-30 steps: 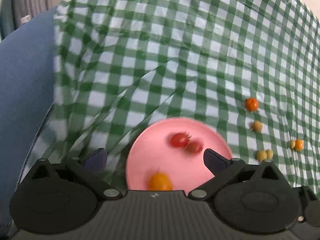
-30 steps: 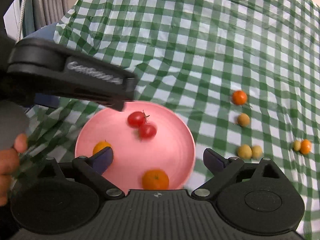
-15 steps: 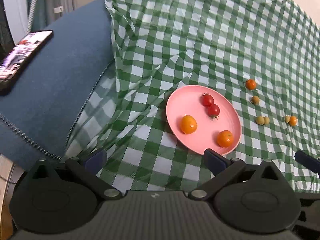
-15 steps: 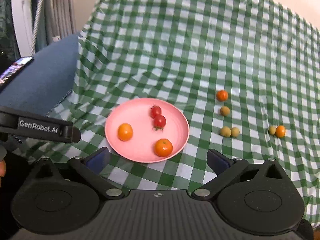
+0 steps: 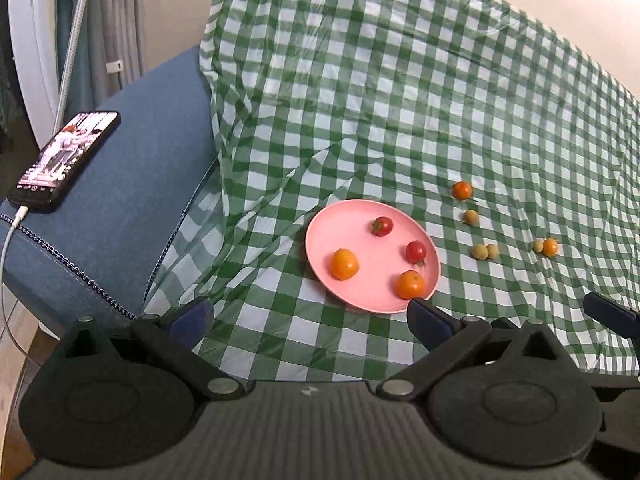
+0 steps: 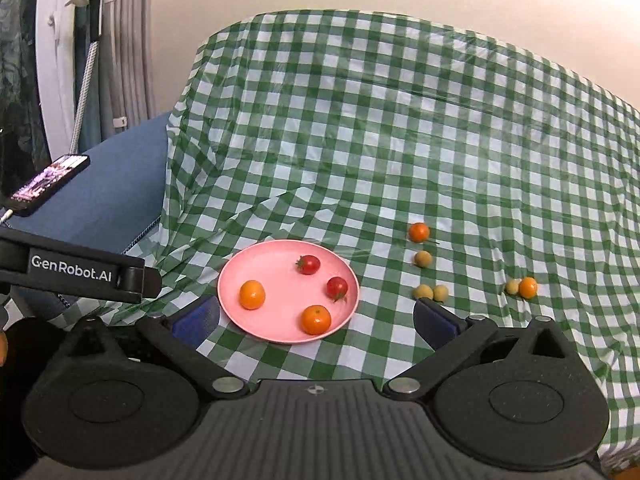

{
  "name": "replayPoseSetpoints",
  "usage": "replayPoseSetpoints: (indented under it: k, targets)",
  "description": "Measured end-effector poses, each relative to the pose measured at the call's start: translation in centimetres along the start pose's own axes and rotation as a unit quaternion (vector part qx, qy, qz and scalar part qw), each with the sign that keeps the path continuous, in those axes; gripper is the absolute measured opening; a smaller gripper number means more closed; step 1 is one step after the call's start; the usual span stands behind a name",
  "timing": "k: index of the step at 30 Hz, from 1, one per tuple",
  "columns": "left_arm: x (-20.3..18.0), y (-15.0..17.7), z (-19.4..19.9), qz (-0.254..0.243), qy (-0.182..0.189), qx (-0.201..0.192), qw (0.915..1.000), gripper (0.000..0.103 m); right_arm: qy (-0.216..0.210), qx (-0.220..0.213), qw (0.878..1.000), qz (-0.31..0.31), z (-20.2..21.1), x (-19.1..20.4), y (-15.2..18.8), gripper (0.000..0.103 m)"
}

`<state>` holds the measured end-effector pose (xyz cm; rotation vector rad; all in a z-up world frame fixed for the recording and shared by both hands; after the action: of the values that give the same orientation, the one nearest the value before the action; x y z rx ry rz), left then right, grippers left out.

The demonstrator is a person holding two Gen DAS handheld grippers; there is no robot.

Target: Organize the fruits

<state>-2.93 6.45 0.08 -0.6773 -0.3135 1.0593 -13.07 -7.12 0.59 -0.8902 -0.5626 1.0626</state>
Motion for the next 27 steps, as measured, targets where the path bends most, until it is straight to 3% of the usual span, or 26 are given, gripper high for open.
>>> replayPoseSetpoints:
  k: [12, 27]
  targets:
    - [-0.9, 0.8, 1.7, -0.017, 0.001, -0.009, 0.9998, 0.103, 0.0, -0.017, 1.0, -0.015, 1.7, -0.4, 0.5, 0.102]
    - [-1.0, 0.8, 1.1, -0.026, -0.006, -0.001, 0.9996, 0.103, -0.007, -0.003, 1.0, -0.026, 1.3, -0.7, 0.7, 0.102]
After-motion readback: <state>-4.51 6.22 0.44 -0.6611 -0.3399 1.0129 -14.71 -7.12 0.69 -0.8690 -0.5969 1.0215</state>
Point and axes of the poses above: each gripper's, at about its wrist camera, not at the fingertips, and z roughly against the way its jaws point, x to its left, y to its underside, the point moved 3 cm from there along -z, roughly the way its jaws point, and after that the axes turned 1 degree about x, right-handed, at the moved point
